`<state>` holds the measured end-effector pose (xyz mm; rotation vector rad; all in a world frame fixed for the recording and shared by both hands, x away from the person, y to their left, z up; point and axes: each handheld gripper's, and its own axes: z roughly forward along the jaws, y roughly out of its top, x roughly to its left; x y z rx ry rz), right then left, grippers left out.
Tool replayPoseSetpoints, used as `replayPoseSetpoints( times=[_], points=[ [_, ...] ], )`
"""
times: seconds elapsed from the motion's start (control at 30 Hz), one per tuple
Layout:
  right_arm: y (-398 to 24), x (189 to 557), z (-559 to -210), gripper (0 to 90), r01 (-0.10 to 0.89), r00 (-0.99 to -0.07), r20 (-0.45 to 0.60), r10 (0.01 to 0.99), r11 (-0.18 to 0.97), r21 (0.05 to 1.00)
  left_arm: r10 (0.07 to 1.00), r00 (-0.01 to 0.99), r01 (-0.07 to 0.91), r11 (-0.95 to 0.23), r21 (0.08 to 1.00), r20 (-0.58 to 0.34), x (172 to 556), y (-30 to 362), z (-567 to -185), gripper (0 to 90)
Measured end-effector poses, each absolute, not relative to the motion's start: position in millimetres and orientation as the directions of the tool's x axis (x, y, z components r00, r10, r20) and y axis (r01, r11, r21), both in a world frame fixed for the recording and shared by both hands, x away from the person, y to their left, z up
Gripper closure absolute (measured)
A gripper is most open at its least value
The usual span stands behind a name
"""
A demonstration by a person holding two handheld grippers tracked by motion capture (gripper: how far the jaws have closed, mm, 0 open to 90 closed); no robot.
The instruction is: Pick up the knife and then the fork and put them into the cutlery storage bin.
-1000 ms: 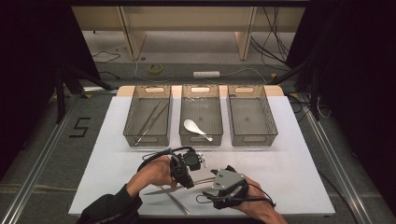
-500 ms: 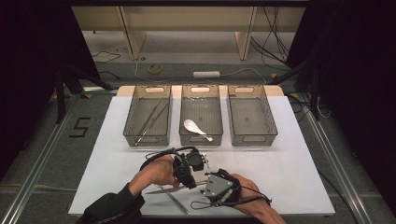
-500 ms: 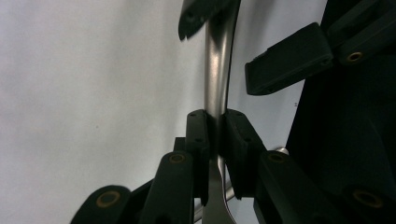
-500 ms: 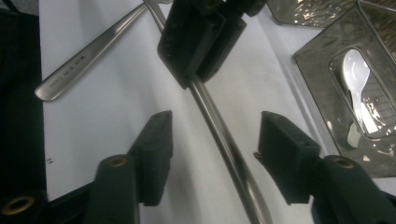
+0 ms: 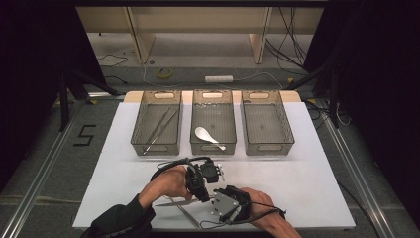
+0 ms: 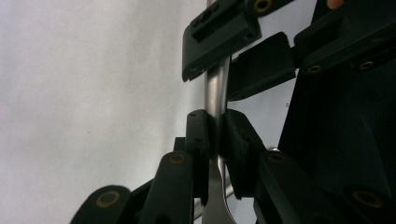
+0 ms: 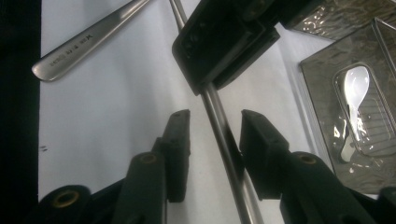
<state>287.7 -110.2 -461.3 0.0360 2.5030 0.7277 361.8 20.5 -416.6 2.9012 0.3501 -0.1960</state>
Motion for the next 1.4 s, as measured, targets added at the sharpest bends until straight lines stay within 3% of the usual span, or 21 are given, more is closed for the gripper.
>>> replayPoseSetpoints(
  times=[0.63, 0.7, 1.13, 1.23, 1.33, 1.4],
  points=[
    [-107, 283, -464, 80.3, -0.202, -0.838, -0.54, 0.078, 0.876, 0.439, 0.195, 0.966, 0.225, -0.957, 0.183, -0.17, 356, 16, -415, 79.9],
    [-107, 282, -464, 83.4, -0.249, -0.828, -0.56, 0.025, 0.878, 0.408, 0.182, 0.968, 0.213, -0.959, 0.186, -0.17, 355, 16, -415, 80.1],
    [-113, 281, -457, 84.8, -0.273, -0.833, -0.553, -0.009, 0.876, 0.397, 0.151, 0.973, 0.19, -0.953, 0.236, -0.175, 353, 16, -408, 78.8],
    [-116, 284, -455, 84.9, -0.266, -0.835, -0.551, -0.009, 0.883, 0.387, 0.178, 0.975, 0.211, -0.932, 0.297, -0.133, 355, 18, -400, 69.0],
    [-118, 285, -457, 84.9, -0.237, -0.839, -0.543, 0.018, 0.888, 0.394, 0.183, 0.979, 0.204, -0.92, 0.335, -0.093, 355, 22, -393, 65.5],
    [-126, 292, -456, 84.8, -0.213, -0.84, -0.542, 0.03, 0.9, 0.381, 0.224, 0.973, 0.225, -0.898, 0.378, -0.047, 356, 27, -385, 50.4]
  ],
)
